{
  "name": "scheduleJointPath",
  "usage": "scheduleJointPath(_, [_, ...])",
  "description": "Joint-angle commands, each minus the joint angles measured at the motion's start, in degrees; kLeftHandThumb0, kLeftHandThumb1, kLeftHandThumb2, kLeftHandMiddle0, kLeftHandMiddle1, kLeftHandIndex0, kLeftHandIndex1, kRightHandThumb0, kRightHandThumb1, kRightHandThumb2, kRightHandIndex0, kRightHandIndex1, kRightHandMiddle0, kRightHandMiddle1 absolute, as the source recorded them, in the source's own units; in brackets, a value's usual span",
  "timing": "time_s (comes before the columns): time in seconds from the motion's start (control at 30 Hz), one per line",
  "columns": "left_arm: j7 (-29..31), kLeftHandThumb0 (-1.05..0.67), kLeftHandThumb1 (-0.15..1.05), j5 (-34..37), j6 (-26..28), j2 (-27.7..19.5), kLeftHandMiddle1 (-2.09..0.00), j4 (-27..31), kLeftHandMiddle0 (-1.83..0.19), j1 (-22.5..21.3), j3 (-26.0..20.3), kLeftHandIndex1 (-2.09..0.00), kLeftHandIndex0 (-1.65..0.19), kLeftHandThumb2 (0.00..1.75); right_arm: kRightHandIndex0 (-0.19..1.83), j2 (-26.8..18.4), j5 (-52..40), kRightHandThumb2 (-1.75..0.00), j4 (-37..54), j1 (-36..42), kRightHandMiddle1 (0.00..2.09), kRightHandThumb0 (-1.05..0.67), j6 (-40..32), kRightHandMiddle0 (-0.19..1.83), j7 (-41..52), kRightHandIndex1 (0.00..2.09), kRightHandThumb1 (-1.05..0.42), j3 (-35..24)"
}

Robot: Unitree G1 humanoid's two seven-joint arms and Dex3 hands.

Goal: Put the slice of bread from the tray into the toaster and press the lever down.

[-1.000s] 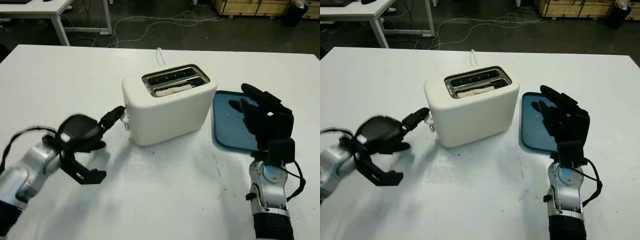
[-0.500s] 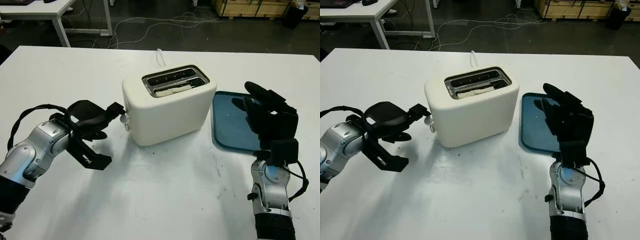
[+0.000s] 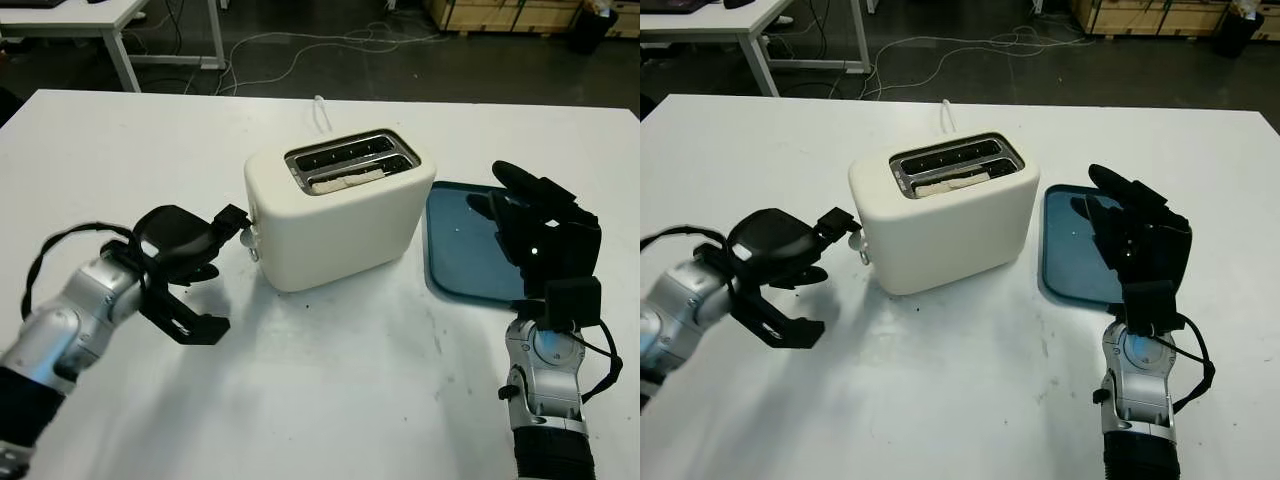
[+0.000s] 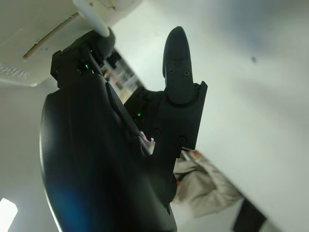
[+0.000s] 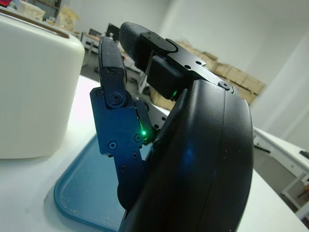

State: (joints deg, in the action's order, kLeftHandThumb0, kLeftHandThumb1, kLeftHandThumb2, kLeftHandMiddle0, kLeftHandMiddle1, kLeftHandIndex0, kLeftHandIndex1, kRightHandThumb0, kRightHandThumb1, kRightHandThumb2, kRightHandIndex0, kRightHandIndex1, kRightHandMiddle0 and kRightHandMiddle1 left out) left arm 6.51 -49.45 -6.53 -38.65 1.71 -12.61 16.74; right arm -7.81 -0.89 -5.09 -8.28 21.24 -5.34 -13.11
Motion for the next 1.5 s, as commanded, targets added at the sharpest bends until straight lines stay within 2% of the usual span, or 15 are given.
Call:
scheduleJointPath(0.0, [-4.8, -0.46, 0.92, 3.0, -4.0, 4.0, -1.38, 0.4, -0.8, 2.6, 0.4, -1.12, -0.7, 0.33, 1.23, -0.5, -0.2, -0.15, -0.7, 0.4, 0.0, -0.44, 0.2, 1.02, 0.7, 0.0, -0.92, 0.0])
scheduleJointPath(0.07, [-9.7, -0.5, 0.92, 5.9, -3.0, 6.1, -1.23, -0.1, -0.81, 3.8, -3.4, -1.0, -0.68, 0.29, 1.22, -0.6, -0.3, -0.16, -0.9, 0.4, 0.0, -0.45, 0.1, 1.02, 1.2, 0.0, -0.92, 0.0])
scheduleJointPath(0.2, [-14.4, -0.52, 0.92, 9.5, 0.7, 9.0, -0.99, 2.0, -0.76, 5.9, -11.0, -0.7, -0.64, 0.31, 1.21, -0.9, -0.9, -0.16, -1.5, 0.2, 0.0, -0.45, 0.5, 1.01, 2.6, 0.0, -0.92, -0.1])
scheduleJointPath(0.33, [-18.3, -0.53, 0.92, 9.9, 1.3, 10.0, -0.98, 2.4, -0.76, 6.9, -15.2, -0.61, -0.68, 0.29, 1.2, -1.2, -1.1, -0.17, -1.6, 0.2, 0.0, -0.46, 0.4, 1.0, 3.2, 0.0, -0.92, -0.2])
scheduleJointPath(0.43, [-18.2, -0.55, 0.92, 8.9, 2.9, 10.0, -0.97, 3.7, -0.75, 7.4, -16.5, -0.59, -0.69, 0.25, 1.2, -1.5, -1.1, -0.17, -2.0, 0.3, 0.0, -0.46, 0.8, 0.99, 3.9, 0.0, -0.92, -0.1])
scheduleJointPath(0.57, [-16.1, -0.59, 0.92, 7.9, 6.1, 9.3, -0.94, 6.9, -0.75, 7.9, -17.5, -0.55, -0.69, 0.2, 1.19, -2.6, -0.9, -0.18, -1.1, 0.5, 0.0, -0.47, -0.2, 0.99, 5.3, 0.0, -0.92, -0.1])
scheduleJointPath(0.67, [-13.0, -0.64, 0.92, 8.3, 7.4, 7.2, -0.92, 9.5, -0.73, 8.0, -18.9, -0.51, -0.68, 0.18, 1.14, -5.4, -2.0, -0.17, -0.7, 0.2, 0.0, -0.48, -1.2, 0.96, 8.3, 0.0, -0.92, -0.6])
scheduleJointPath(0.73, [-9.1, -0.67, 0.92, 9.6, 8.5, 5.0, -0.91, 11.6, -0.69, 8.1, -20.9, -0.48, -0.66, 0.18, 1.11, -8.6, -3.0, -0.16, 0.9, 0.2, 0.0, -0.49, -4.6, 0.93, 11.4, 0.0, -0.92, -1.1])
scheduleJointPath(0.87, [-2.2, -0.61, 0.92, 14.9, 8.5, 1.7, -0.93, 13.9, -0.67, 8.4, -25.1, -0.45, -0.7, 0.08, 0.99, -16.2, -3.1, -0.1, 5.2, -0.1, 0.0, -0.58, -13.9, 0.85, 17.3, 0.0, -0.92, -1.8])
scheduleJointPath(0.93, [2.0, -0.62, 0.92, 18.8, 7.9, 0.1, -0.98, 14.3, -0.65, 8.3, -26.6, -0.44, -0.72, 0.07, 0.96, -20.8, -1.0, -0.06, 5.5, -1.0, 0.0, -0.59, -14.7, 0.81, 20.0, 0.0, -0.92, -1.6])
scheduleJointPath(1.03, [6.2, -0.67, 0.92, 23.7, 6.9, -1.0, -1.03, 14.6, -0.62, 7.2, -27.3, -0.43, -0.73, 0.06, 0.91, -25.3, 0.8, -0.03, 6.2, -3.0, 0.0, -0.59, -16.0, 0.78, 22.3, 0.0, -0.9, -1.0])
scheduleJointPath(1.13, [7.3, -0.69, 0.92, 27.3, 4.7, -0.6, -1.02, 13.4, -0.62, 5.3, -27.1, -0.4, -0.72, 0.05, 0.89, -28.6, 5.1, -0.01, 6.7, -5.8, 0.0, -0.6, -17.8, 0.76, 22.7, 0.0, -0.88, 0.6])
scheduleJointPath(1.23, [7.5, -0.7, 0.92, 29.5, 5.3, 1.1, -0.96, 12.7, -0.58, 3.3, -26.7, -0.35, -0.71, 0.09, 0.86, -30.7, 7.0, 0.0, 5.8, -9.0, 0.0, -0.62, -17.9, 0.72, 23.9, 0.0, -0.88, 2.0])
scheduleJointPath(1.37, [7.3, -0.71, 0.92, 30.0, 6.7, 1.9, -0.94, 12.9, -0.54, 1.3, -26.7, -0.32, -0.7, 0.14, 0.85, -32.6, 7.9, 0.0, 5.3, -13.1, 0.0, -0.63, -21.4, 0.71, 26.3, 0.0, -0.86, 3.2])
scheduleJointPath(1.47, [7.2, -0.7, 0.92, 29.4, 7.6, 1.7, -0.9, 13.0, -0.53, -0.3, -26.9, -0.29, -0.71, 0.16, 0.82, -33.4, 9.8, 0.0, 3.4, -16.0, 0.0, -0.62, -21.3, 0.71, 26.5, 0.0, -0.85, 4.6])
